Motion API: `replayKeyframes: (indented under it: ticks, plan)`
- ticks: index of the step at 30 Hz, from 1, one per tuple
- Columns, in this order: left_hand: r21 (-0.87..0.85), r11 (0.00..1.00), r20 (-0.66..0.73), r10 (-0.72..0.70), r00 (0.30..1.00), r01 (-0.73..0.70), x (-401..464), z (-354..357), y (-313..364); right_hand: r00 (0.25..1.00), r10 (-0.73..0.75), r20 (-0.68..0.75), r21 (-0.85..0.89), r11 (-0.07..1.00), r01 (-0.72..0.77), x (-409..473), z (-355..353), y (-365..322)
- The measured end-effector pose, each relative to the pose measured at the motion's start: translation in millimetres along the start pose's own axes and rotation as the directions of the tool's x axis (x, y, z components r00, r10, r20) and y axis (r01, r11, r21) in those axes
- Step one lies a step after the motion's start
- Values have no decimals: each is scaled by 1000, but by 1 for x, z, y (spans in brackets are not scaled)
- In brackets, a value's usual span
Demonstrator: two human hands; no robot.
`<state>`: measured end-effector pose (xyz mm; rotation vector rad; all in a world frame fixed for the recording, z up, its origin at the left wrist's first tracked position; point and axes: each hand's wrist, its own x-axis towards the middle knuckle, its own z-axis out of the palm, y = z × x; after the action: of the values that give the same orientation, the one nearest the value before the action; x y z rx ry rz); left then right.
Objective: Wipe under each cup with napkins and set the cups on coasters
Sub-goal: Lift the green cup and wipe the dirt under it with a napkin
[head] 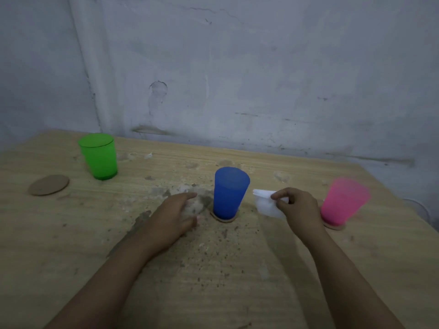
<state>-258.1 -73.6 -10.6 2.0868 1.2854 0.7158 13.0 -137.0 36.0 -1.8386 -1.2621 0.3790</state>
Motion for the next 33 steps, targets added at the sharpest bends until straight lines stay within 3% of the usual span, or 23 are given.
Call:
replayKeyframes:
  ticks: [4,7,10,13,21,26,30,33]
  plan:
    - [-107,994,-10,23,1000,-24,-19,-9,11,972,-41,233,101,995,17,-42,-9,-27]
    - [-246,969,75,35,997,-15,-30,-25,20,910,-84,405,103,994,46,-71,4,-52]
    - [-379,925,210,50,976,34,-46,-44,25,861,-169,480,112,985,131,-88,31,-75]
    - [-462,881,281,38,959,100,-61,-62,18,832,-266,487,181,963,202,-95,65,-98]
    - [-701,677,136,-180,974,223,-78,-115,-37,863,-282,418,377,919,118,-80,150,-151]
    - [-783,586,30,-300,953,209,-70,-139,-68,866,-274,418,443,894,69,-64,201,-170]
    - [-745,645,12,-241,970,169,-57,-152,-93,873,-204,442,492,869,-46,-47,236,-180]
    - [-735,662,-90,-312,946,148,-37,-154,-112,872,-157,464,463,882,-87,-29,260,-183]
